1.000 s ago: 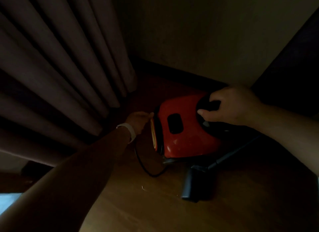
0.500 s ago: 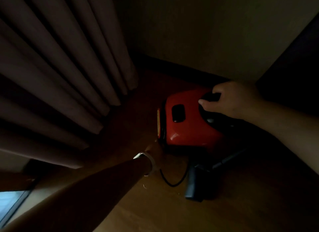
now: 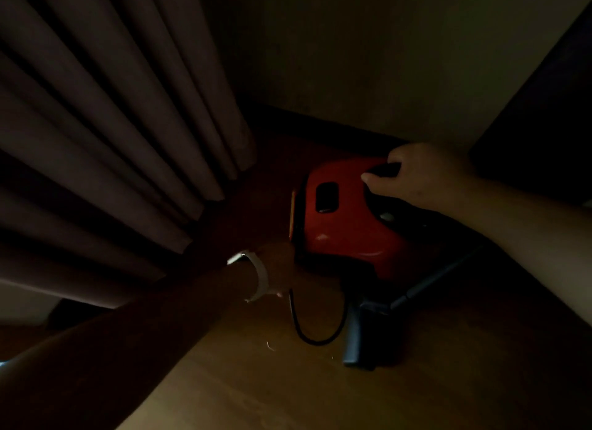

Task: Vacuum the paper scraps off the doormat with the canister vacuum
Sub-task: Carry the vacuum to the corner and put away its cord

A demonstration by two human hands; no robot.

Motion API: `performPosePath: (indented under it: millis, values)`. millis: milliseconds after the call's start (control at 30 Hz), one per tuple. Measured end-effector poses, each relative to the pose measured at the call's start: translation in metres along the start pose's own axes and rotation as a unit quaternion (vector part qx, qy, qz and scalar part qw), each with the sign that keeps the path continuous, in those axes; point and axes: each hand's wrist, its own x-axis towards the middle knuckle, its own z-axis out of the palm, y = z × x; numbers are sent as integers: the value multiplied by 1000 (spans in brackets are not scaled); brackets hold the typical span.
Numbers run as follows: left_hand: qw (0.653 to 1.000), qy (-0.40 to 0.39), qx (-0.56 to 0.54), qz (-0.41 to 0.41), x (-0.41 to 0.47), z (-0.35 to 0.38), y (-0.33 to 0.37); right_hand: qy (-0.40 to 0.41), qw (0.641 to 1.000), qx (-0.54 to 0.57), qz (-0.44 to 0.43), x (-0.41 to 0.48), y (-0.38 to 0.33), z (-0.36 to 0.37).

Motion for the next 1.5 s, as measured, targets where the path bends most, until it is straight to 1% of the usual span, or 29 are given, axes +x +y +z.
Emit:
performPosePath:
  millis: [33, 100, 167, 233, 300, 367, 433, 533, 633, 733, 833, 900, 1000, 1133, 1167, 1233, 1300, 1333, 1367, 1433, 1467, 1500]
  values:
    - [998, -16, -55, 10, -3, -4, 1, 6, 1000, -1, -4, 1, 0, 1]
    - [992, -59, -112, 27, -12, -11, 9, 16, 1000, 5, -14, 2, 1, 3]
    - [991, -63, -110, 51, -19, -20, 17, 25, 999, 0, -25, 4, 5, 5]
    - [993, -38, -71, 87, -22, -32, 21, 32, 998, -15, -44, 4, 8, 6]
    - [992, -10, -68, 106, -28, -51, 20, 27, 998, -4, -62, 2, 9, 7]
    - [992, 5, -69, 105, -29, -71, 14, 16, 997, -5, -79, -1, 8, 7]
    - [993, 32, -50, 105, -28, -87, 6, 22, 994, -19, -105, -2, 6, 5]
    - [990, 98, -22, 104, -14, -99, -6, 41, 989, -34, -140, -3, 6, 2]
    - [980, 165, -59, 98, 11, -100, -21, 58, 983, -35, -169, -4, 6, 1]
    - [959, 229, -144, 84, 39, -93, -38, 98, 975, -16, -200, -5, 7, 2]
    - [943, 274, -173, 74, 66, -81, -54, 123, 970, -13, -209, -6, 10, 3]
    - [923, 281, -254, 62, 79, -69, -61, 132, 969, -12, -207, -6, 10, 4]
    - [882, 289, -368, 48, 89, -48, -63, 127, 972, -10, -196, -6, 10, 4]
    - [825, 271, -496, -9, 96, -19, -62, 107, 976, -11, -189, -6, 12, 6]
    - [819, 266, -508, -27, 97, -11, -62, 100, 978, -15, -185, -6, 11, 7]
    - [824, 257, -502, -50, 99, 9, -64, 91, 979, -28, -178, -6, 10, 8]
    - [837, 236, -489, -67, 97, 31, -64, 58, 988, -24, -142, -5, 7, 6]
    - [836, 222, -497, -69, 96, 40, -63, 41, 992, -20, -121, -4, 6, 5]
    - [843, 212, -491, -64, 93, 49, -59, 35, 993, -21, -108, -3, 5, 4]
    - [868, 194, -453, -63, 85, 64, -51, 30, 995, -25, -91, 0, 4, 4]
    - [865, 191, -460, -58, 83, 71, -47, 26, 996, -25, -82, 2, 4, 4]
    - [849, 190, -490, -47, 79, 77, -43, 22, 997, -26, -74, 4, 4, 4]
